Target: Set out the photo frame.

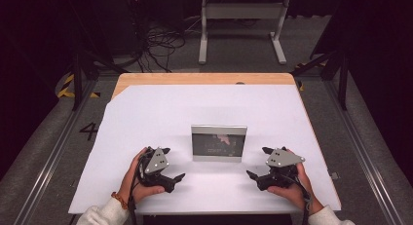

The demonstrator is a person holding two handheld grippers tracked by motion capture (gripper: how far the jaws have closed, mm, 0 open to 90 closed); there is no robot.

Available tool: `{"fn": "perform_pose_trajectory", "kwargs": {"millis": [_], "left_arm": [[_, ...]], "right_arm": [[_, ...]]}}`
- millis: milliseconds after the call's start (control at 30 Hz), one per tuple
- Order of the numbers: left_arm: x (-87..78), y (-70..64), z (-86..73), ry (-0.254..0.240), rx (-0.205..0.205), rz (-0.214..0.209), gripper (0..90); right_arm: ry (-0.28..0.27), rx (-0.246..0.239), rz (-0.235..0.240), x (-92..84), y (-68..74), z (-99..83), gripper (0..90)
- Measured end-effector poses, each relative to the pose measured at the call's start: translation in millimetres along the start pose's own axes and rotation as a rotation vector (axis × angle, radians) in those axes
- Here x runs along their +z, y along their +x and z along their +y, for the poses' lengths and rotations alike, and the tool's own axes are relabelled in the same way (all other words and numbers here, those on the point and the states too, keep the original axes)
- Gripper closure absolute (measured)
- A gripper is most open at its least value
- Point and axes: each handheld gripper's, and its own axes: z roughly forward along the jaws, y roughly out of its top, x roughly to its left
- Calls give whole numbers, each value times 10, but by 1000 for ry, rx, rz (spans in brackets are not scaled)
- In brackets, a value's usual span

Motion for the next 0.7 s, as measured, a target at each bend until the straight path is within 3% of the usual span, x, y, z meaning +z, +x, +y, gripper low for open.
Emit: {"fn": "perform_pose_trajectory", "kwargs": {"millis": [700], "left_arm": [[37, 9, -10, 20, -2, -8, 48]], "right_arm": [[-7, -12, 2, 11, 23, 12, 76]]}}
